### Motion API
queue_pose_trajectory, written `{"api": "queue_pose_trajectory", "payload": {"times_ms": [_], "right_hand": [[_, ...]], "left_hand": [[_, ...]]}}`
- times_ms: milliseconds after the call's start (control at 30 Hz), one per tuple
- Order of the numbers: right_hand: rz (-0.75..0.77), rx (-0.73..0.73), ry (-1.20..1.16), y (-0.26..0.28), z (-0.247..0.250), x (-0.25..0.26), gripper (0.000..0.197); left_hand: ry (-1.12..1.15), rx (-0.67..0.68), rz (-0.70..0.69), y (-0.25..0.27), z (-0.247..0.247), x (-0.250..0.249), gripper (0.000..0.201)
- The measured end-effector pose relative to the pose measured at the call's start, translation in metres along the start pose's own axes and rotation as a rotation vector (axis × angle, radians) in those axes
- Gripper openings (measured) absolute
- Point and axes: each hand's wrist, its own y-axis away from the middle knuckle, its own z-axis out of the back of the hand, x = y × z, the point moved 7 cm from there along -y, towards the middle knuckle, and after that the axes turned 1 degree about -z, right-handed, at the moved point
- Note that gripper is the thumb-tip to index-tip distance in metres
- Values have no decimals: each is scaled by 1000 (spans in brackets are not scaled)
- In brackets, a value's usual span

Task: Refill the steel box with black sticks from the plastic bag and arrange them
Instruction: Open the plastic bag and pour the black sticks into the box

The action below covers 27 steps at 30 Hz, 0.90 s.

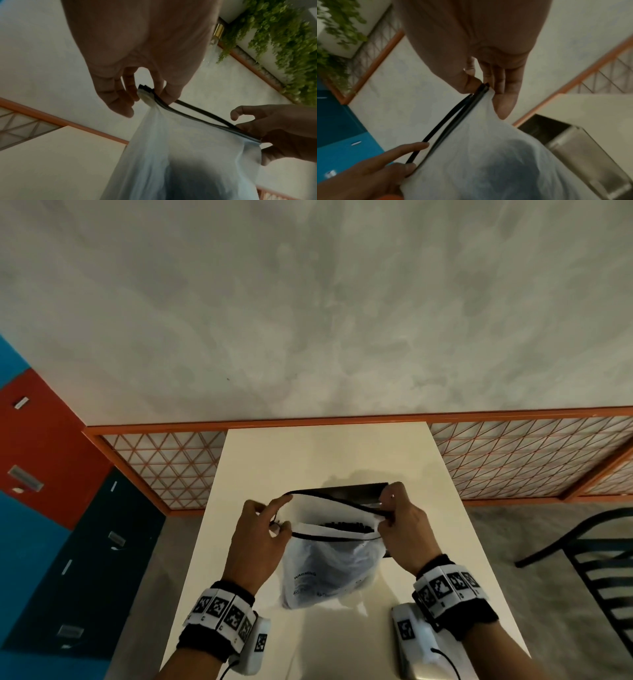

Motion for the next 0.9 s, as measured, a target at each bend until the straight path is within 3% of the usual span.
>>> {"api": "queue_pose_trajectory", "payload": {"times_ms": [100,167,233,333,500,633,833,900], "right_hand": [[-131,145,48,4,-21,-23,38],[-173,217,146,6,-31,-31,25],[-227,216,85,6,-33,-31,17],[-356,156,-168,7,-30,-32,13],[-522,6,-647,5,-18,-41,11],[-648,47,-1106,12,-26,-44,13],[-910,45,-1477,21,-59,-64,23],[-960,37,-1516,23,-67,-62,24]], "left_hand": [[-47,100,74,9,-10,7,56],[-4,99,98,10,-17,13,41],[103,59,131,8,-19,13,18],[361,-21,246,8,-18,11,11],[699,-82,405,7,-18,12,33],[987,-109,504,11,-21,10,34],[1404,-136,849,25,-50,22,41],[1475,-112,904,28,-60,22,38]]}}
